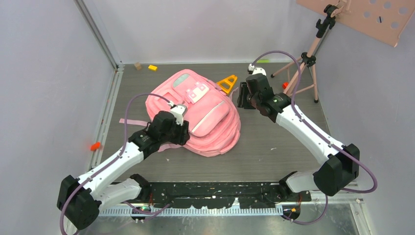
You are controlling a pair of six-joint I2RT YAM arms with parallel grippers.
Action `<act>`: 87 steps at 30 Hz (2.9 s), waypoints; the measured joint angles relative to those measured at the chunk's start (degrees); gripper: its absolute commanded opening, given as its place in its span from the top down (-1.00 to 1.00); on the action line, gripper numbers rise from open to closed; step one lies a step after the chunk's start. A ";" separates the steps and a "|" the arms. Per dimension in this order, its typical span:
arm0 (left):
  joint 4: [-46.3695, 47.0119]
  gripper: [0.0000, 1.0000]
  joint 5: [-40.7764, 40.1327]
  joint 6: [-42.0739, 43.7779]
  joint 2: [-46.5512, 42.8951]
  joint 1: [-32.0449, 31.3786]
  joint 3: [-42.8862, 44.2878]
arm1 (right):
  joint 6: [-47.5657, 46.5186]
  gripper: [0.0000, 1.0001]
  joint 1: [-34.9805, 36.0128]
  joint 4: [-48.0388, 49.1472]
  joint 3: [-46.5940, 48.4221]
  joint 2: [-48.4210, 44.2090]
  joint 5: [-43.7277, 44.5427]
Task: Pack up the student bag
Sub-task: Zip the student bag at the center of the board.
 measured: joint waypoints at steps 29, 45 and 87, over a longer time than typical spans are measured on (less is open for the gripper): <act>6.10 1.00 6.40 2.56 4.02 -0.02 -1.46 | 8.76 -0.20 -0.02 3.74 -6.40 -2.16 -8.90; 7.41 1.00 7.04 1.07 2.58 0.00 -3.28 | 20.92 -0.09 1.84 16.09 -10.84 4.39 -19.23; 12.22 1.00 2.49 -15.43 2.84 -10.38 -6.34 | 24.30 0.99 3.80 16.11 -15.19 4.57 -10.56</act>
